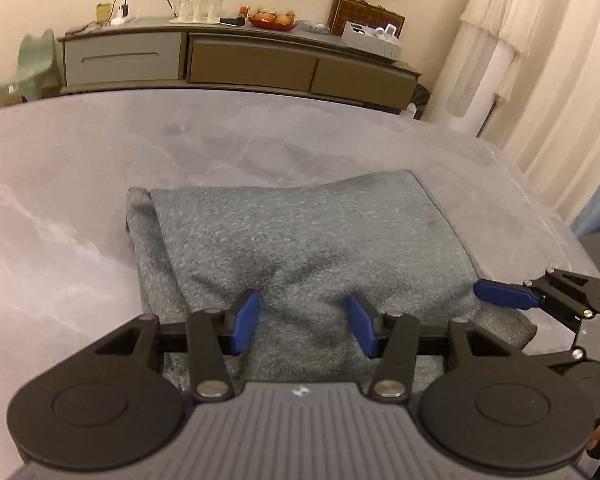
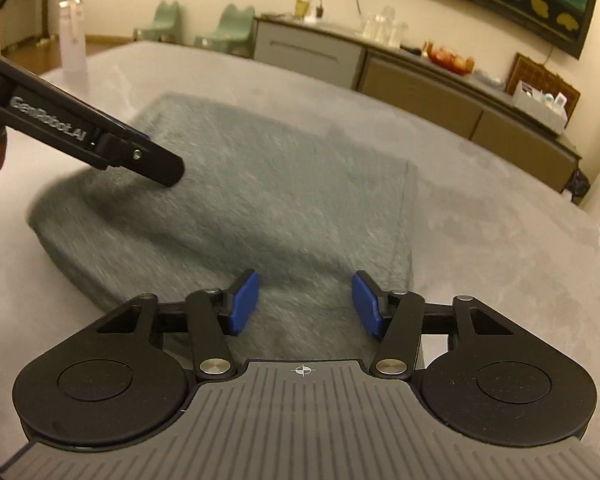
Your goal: Fold clothes
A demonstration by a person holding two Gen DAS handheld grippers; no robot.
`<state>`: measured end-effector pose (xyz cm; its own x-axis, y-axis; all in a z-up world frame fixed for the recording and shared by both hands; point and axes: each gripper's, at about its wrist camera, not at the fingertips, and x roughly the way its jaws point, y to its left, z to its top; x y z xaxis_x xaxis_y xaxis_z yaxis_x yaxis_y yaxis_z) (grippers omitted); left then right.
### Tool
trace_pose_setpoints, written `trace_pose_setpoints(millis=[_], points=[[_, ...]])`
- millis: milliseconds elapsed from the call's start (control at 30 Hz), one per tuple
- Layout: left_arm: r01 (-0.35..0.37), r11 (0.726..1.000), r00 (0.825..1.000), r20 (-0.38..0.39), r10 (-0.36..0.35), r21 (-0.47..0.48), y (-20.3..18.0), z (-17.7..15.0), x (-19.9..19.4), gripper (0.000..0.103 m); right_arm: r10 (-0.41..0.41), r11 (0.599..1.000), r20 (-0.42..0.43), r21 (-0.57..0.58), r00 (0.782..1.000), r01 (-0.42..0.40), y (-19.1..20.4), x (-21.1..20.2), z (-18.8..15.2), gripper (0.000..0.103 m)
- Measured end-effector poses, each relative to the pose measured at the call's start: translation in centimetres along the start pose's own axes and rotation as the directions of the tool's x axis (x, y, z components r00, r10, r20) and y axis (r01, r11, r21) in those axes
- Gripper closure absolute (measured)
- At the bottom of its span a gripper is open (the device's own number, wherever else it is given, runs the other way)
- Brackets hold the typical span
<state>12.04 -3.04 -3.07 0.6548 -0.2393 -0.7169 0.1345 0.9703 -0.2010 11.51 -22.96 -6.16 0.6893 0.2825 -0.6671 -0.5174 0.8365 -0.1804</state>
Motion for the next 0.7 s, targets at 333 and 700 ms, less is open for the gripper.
trace_pose_setpoints(millis=[333, 700], points=[[-0.058, 0.998, 0.996, 0.058, 0.060, -0.033, 1.7, -0.8, -3.6, 0.055, 0.017, 0.987, -0.016, 0.163, 1.000, -0.014, -4.1, -0.8, 0.3, 0.042], [0.013, 0.999, 0.999, 0.044, -0.015, 0.039, -0.7, -4.2, -5.4, 0.055, 0.258, 0.866, 0.029, 0.437, 0.966, -0.244, -10.5, 4.3, 2.0, 0.075]])
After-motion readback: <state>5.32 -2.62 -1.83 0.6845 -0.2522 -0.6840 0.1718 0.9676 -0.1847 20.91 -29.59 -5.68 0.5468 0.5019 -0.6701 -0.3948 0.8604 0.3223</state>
